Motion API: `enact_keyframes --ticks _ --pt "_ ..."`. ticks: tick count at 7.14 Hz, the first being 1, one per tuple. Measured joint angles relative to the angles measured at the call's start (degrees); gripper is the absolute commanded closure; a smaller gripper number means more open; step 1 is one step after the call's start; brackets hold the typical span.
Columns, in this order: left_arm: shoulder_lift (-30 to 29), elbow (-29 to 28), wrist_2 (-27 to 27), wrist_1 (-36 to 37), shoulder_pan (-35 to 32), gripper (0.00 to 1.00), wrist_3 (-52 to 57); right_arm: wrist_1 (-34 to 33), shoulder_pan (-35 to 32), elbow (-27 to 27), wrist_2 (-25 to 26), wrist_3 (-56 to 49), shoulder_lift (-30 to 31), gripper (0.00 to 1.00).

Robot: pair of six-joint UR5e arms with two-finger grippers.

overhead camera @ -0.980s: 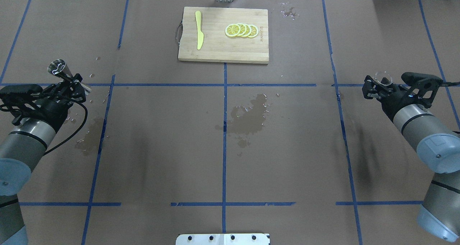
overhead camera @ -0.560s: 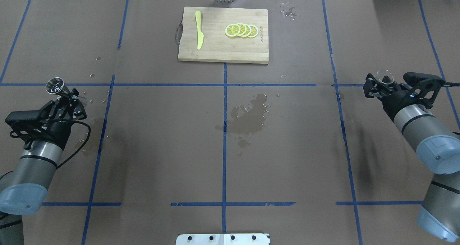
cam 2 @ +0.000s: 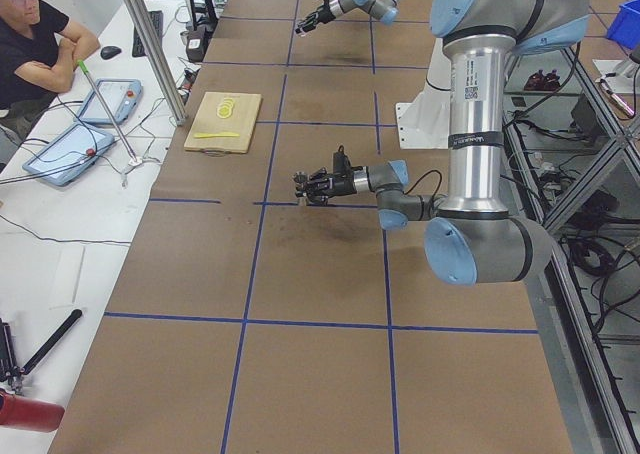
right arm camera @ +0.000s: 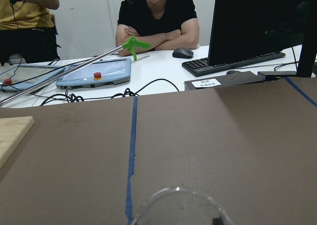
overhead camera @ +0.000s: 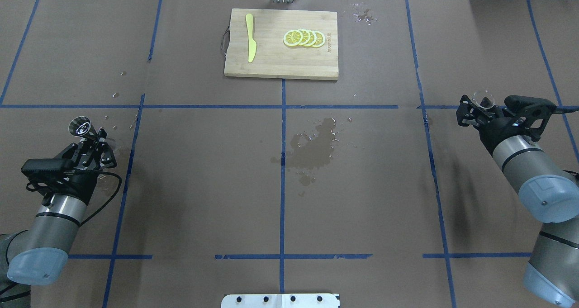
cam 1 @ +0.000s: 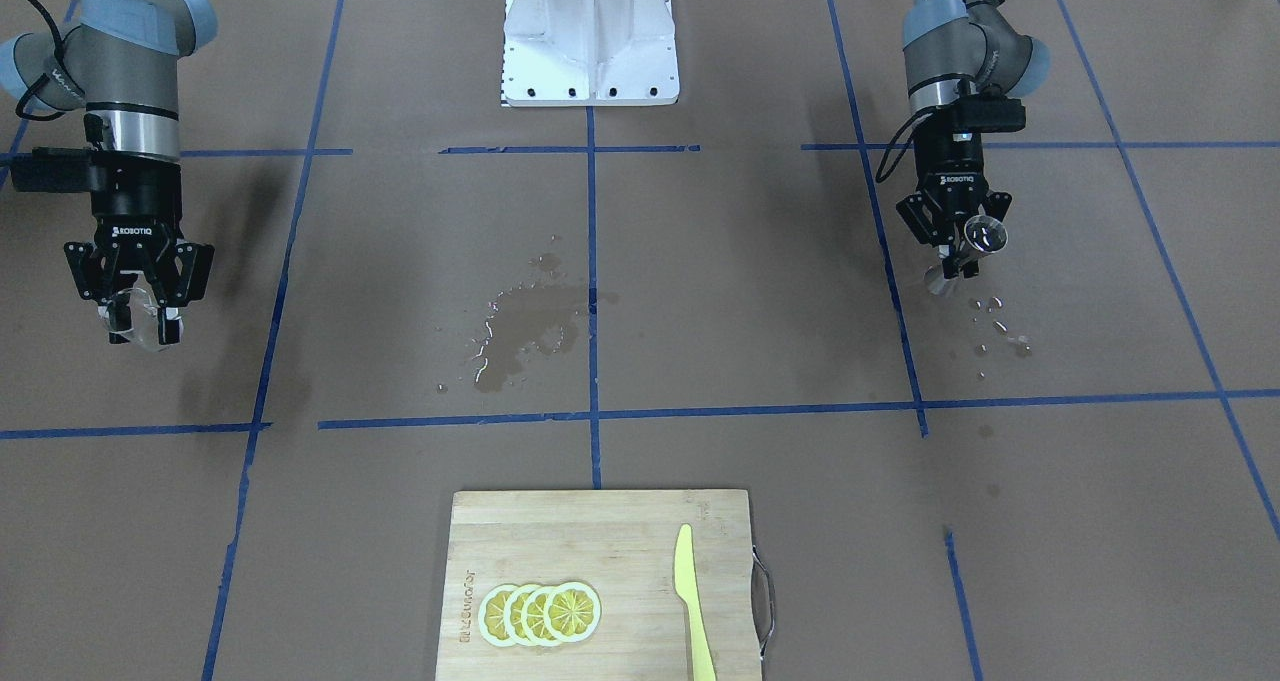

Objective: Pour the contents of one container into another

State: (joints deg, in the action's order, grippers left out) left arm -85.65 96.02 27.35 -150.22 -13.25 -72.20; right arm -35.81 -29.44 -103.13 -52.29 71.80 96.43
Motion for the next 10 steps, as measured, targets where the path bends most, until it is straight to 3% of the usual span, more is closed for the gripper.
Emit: enact_keyframes --ticks 3,6,10 --pt "-0.6 -2.0 0.0 0.0 1.3 1.0 -1.4 0.0 3.2 1.4 4.1 0.4 0.0 1.0" --pt "-1.8 -3.0 0.0 0.0 1.9 1.0 -1.5 0.1 3.7 1.9 4.9 0.5 0.0 1.0" --pt "-2.8 -4.4 0.0 0.0 2.2 0.57 -1.1 0.1 3.8 2.0 4.9 0.5 0.0 1.0"
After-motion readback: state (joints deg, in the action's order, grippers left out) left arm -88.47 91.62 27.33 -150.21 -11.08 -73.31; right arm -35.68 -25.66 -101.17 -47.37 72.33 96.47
